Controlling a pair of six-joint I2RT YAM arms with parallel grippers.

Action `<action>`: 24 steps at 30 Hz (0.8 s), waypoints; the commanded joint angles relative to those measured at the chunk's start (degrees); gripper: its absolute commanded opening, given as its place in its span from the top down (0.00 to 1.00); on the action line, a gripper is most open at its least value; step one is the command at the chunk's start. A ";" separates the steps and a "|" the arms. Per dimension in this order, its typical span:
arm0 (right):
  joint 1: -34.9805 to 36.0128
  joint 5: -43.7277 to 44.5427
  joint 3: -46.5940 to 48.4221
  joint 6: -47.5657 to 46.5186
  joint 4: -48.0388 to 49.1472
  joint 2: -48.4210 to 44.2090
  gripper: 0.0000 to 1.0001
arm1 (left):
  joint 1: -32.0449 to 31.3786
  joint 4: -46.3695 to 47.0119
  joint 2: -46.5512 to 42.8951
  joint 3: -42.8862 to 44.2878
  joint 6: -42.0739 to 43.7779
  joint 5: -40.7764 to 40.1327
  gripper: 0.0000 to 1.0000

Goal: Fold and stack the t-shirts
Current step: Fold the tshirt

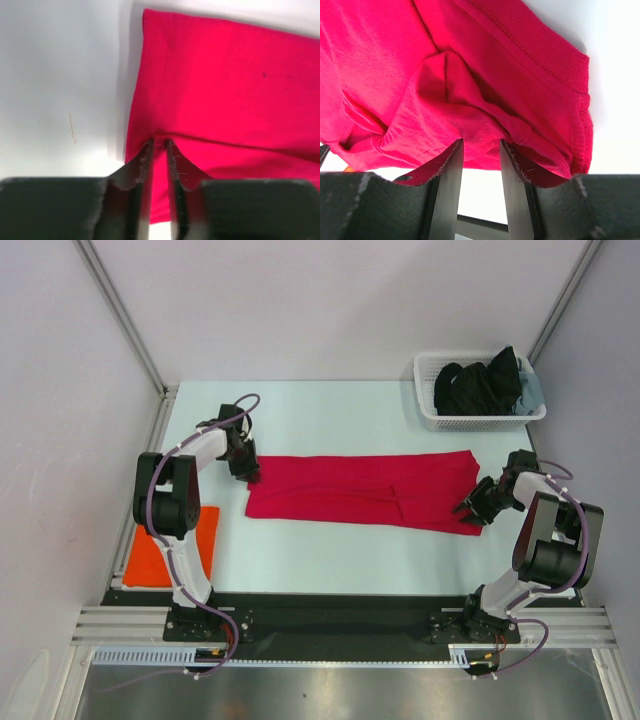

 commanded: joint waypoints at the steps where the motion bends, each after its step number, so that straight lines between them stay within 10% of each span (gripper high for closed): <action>1: -0.31 -0.37 1.51 -0.90 -0.67 -0.12 0.59 | -0.40 -0.20 1.02 3.04 1.59 -1.11 0.83; 4: -0.31 -0.37 1.51 -1.08 -1.02 -0.21 0.59 | -0.31 -1.17 0.59 3.48 1.24 -3.92 1.00; 24: -1.19 -2.82 1.68 1.03 1.96 1.02 0.59 | 0.31 -2.23 -4.08 0.93 -1.05 -10.96 1.00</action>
